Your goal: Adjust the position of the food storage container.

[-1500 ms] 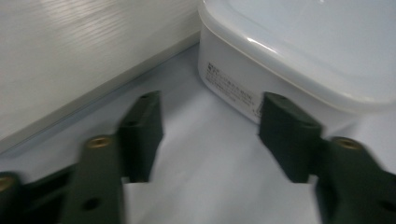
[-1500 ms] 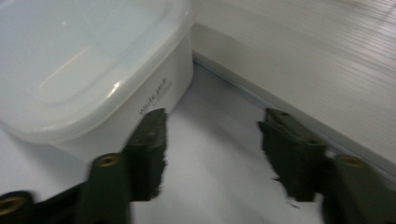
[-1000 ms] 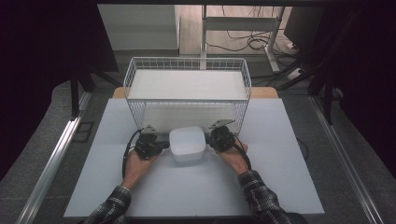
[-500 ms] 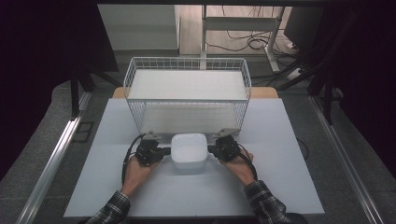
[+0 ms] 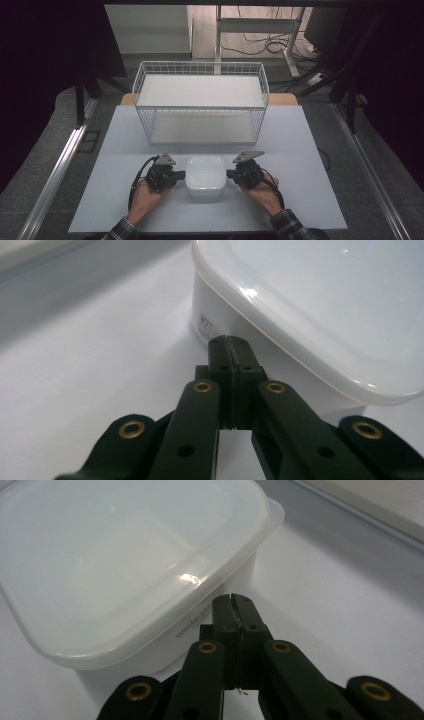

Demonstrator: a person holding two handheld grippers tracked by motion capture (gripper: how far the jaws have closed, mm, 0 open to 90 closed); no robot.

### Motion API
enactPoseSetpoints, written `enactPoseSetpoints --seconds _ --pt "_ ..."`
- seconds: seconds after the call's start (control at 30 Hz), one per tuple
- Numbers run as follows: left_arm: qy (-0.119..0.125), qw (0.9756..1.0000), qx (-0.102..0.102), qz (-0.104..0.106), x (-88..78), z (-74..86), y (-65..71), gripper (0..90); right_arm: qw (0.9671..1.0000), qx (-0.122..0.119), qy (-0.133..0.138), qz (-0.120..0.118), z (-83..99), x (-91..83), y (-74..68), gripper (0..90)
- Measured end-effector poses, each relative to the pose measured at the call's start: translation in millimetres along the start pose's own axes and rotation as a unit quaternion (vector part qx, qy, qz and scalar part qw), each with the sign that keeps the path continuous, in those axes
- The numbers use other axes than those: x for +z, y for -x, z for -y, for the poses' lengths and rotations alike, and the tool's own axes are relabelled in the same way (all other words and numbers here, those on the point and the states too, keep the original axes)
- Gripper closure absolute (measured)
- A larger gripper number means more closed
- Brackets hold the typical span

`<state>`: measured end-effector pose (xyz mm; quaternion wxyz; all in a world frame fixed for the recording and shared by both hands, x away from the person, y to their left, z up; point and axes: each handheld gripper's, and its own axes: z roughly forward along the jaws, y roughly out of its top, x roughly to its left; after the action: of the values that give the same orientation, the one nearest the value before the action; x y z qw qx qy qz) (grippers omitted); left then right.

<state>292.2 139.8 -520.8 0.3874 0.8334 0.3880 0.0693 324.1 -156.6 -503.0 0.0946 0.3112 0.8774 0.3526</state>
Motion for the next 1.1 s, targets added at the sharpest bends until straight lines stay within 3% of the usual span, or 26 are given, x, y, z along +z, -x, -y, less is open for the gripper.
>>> enactPoseSetpoints --seconds 0.13,0.27,0.37,0.47,0.57,0.6,0.63,0.7,0.73,0.77,0.83,0.87,0.97,1.0,1.1 --pt "-0.001 1.0 -0.001 0.009 -2.9 6.1 8.7 90.0 1.0 0.004 0.001 -0.002 6.6 -8.7 -6.7 89.5" --pt "0.009 0.9997 -0.005 0.02 -5.3 7.4 6.1 90.0 0.9998 0.015 0.01 -0.006 8.0 -13.5 -7.6 89.5" --pt "0.017 0.9998 0.011 0.009 -12.8 11.3 5.9 84.1 0.9999 0.009 0.014 0.002 9.2 -18.3 -6.8 89.1" --pt "0.023 0.9996 0.017 -0.005 -20.9 19.4 7.2 72.9 0.9996 0.008 0.027 0.002 14.5 -27.3 -1.8 76.0" --pt "0.026 0.9995 0.016 -0.007 -24.1 22.8 9.6 64.9 0.9994 0.001 0.033 0.007 17.0 -32.3 -1.5 68.6" --pt "0.032 0.9992 0.02 -0.013 -27.0 26.2 12.2 56.8 0.9991 -0.004 0.04 0.013 20.1 -37.1 -1.7 60.3" --pt "0.032 0.9992 0.02 -0.013 -27.0 26.2 12.2 51.7 0.9991 -0.004 0.04 0.013 20.1 -37.1 -1.7 60.3" --pt "0.034 0.999 0.023 -0.016 -29.4 29.9 13.6 48.5 0.9989 -0.004 0.043 0.016 23.6 -41.2 -1.3 51.9" --pt "0.034 0.999 0.024 -0.018 -30.9 33.8 13.7 39.0 0.9987 -0.005 0.047 0.018 27.5 -44.3 -0.2 43.2" --pt "0.034 0.999 0.024 -0.018 -30.9 33.8 13.7 35.0 0.9986 -0.006 0.049 0.018 29.5 -45.7 0.3 38.8" --pt "0.034 0.9992 0.019 -0.013 -32.1 37.6 12.6 31.8 0.9985 -0.008 0.051 0.017 31.4 -47.0 0.9 34.6" --pt "0.035 0.9992 0.015 -0.011 -33.0 39.2 11.8 24.6 0.9983 -0.011 0.055 0.016 34.8 -48.6 1.0 26.3" --pt "0.046 0.9989 0.009 0.01 -37.6 42.9 8.8 20.7 0.9981 -0.017 0.057 0.013 37.7 -49.4 -0.2 19.4" --pt "0.048 0.9987 0.006 0.013 -40.3 44.6 7.3 17.2 0.998 -0.022 0.058 0.013 39.9 -49.7 -2.4 12.2" --pt "0.047 0.9988 0.008 0.012 -41.8 46.5 6.5 11.2 0.9979 -0.023 0.057 0.021 42.3 -48.8 -4.8 6.8"
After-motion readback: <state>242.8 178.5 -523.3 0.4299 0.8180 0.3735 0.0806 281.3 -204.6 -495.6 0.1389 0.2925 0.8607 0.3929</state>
